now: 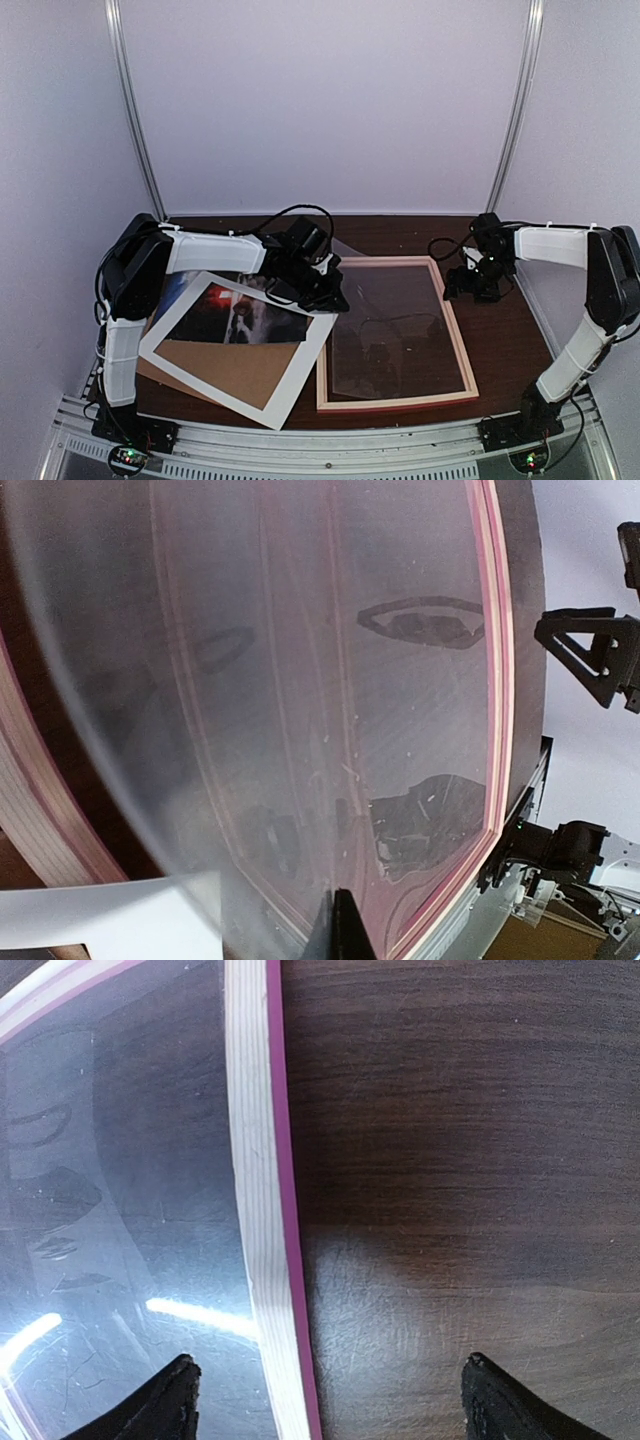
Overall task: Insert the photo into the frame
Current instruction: Place the glass panel.
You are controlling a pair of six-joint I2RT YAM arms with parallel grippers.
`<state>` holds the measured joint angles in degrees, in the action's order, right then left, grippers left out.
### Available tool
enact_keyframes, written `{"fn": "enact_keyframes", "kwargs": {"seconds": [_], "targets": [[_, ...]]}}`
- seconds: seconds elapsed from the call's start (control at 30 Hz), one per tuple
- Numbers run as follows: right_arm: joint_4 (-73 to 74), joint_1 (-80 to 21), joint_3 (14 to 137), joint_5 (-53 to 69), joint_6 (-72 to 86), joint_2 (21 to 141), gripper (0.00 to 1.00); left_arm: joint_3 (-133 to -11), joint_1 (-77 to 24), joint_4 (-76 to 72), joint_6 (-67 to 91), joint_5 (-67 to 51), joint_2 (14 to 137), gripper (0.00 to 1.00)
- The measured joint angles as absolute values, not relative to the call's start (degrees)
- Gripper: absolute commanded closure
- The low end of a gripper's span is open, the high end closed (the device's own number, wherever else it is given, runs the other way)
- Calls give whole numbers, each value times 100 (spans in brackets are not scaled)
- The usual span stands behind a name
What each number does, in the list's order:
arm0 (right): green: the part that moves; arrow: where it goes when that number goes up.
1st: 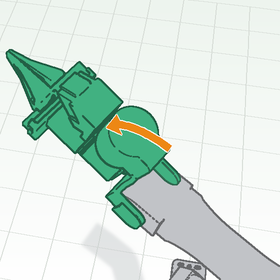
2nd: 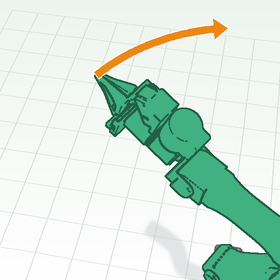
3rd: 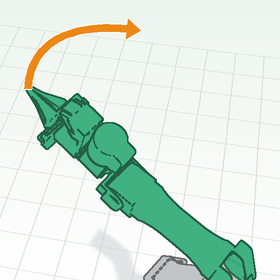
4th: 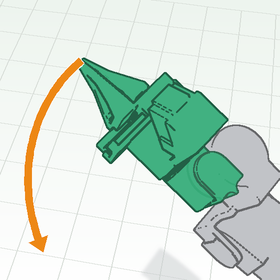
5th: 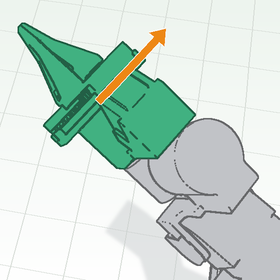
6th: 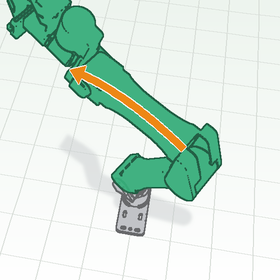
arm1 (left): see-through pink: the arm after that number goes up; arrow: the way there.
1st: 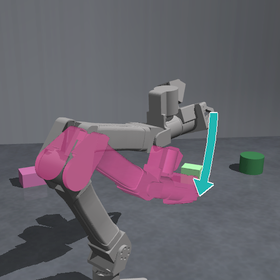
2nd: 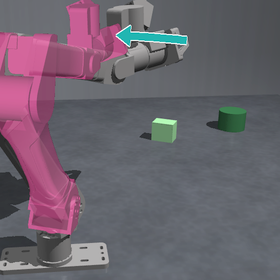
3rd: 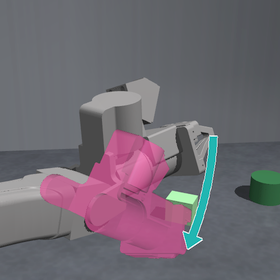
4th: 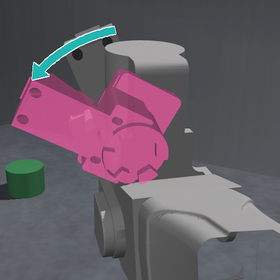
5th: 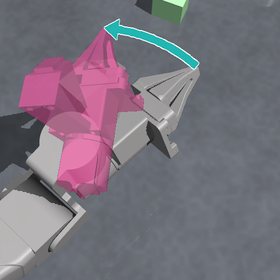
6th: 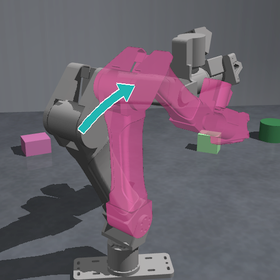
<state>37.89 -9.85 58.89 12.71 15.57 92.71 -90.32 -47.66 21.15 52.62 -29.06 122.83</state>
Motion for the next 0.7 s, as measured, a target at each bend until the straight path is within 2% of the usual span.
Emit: {"fn": "enact_keyframes", "kwargs": {"seconds": [0.27,0.7], "targets": [[3787,-1151,5889,1304,1555,9271,10,-9032,-4766,2119,5264,-2936,12283,97],[3765,-1549,6034,1326,1529,9271,11,-9032,-4766,2187,5260,-2985,12283,82]]}}
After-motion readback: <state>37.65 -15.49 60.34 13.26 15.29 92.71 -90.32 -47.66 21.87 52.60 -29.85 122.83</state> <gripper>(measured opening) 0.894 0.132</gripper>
